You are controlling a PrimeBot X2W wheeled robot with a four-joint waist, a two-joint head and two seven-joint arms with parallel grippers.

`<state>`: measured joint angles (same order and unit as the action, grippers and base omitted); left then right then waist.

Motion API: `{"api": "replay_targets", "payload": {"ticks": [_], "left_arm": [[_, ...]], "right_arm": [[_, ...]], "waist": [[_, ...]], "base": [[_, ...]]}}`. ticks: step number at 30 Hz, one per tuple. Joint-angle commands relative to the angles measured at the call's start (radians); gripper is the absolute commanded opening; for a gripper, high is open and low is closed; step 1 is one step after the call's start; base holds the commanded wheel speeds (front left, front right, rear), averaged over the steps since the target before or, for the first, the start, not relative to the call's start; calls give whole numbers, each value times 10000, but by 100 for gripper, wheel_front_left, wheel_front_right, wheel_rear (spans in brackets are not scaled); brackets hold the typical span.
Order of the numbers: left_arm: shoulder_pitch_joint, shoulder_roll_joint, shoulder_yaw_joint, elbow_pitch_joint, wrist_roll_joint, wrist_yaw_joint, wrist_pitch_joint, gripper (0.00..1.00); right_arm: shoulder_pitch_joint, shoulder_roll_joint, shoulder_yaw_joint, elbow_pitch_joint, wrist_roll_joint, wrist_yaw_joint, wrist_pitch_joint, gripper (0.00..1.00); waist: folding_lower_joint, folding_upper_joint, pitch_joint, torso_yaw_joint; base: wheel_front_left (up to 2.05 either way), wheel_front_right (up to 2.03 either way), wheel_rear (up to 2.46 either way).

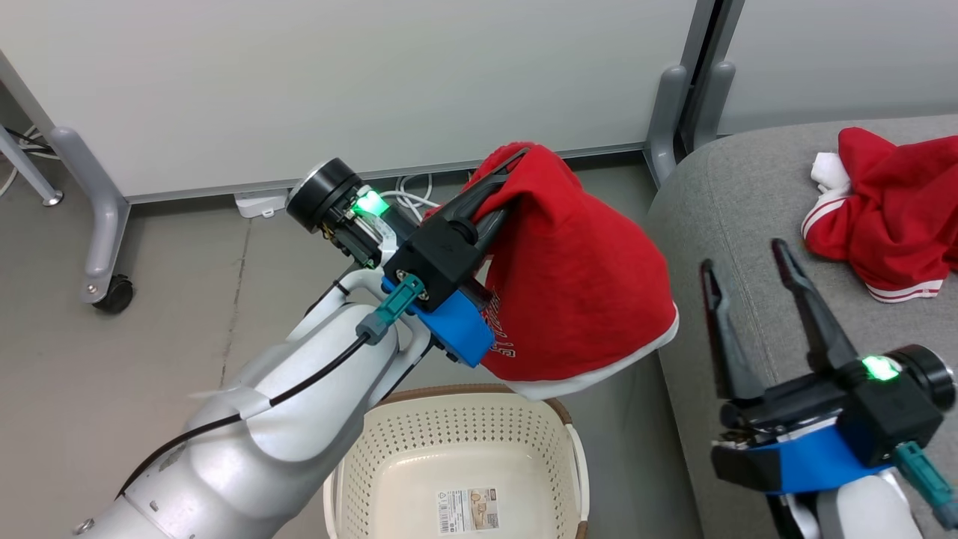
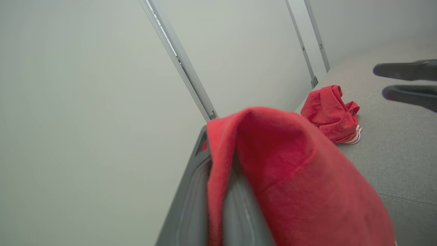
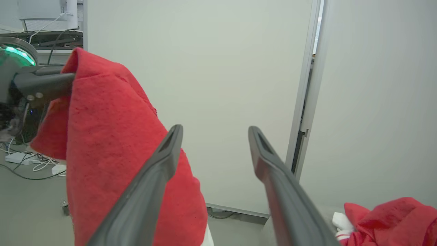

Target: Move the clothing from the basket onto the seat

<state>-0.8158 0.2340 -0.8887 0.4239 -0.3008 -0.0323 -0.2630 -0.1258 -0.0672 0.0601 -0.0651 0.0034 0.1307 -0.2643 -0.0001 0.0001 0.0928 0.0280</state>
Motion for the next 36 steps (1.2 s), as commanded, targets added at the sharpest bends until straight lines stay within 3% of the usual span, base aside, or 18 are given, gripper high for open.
{"api": "replay_targets", "payload": {"ticks": [1,7,15,22,35,36], "left_arm": [[122,-11,1,15,13,0,-25,0],[137,-112,-56,114,76,-71,-25,0],[36,-409,-189,202,207,-175,-25,0],[-66,-691,-336,103,289,-266,-25,0],[8,-933,-519,-209,353,-387,-26,0],[4,-945,-530,-207,355,-394,-26,0]], "right_arm": [[-159,-26,190,-111,76,1,-3,100],[-606,-178,1469,-413,53,1,-1,100],[-1688,-288,2543,561,-105,1,-3,100],[-2298,-346,2671,1966,-592,1,-1,100],[-2545,-14,2265,3429,-898,1,-1,100],[-2563,16,2309,3529,-809,1,-1,25]], "waist": [[1,-1,6,0],[1,-1,76,41],[1,-1,199,186],[1,-1,227,354],[1,-1,242,426],[1,-1,236,429]], "base": [[0,0,0],[0,0,0],[0,0,0],[0,0,0],[0,0,0],[0,0,0]]}}
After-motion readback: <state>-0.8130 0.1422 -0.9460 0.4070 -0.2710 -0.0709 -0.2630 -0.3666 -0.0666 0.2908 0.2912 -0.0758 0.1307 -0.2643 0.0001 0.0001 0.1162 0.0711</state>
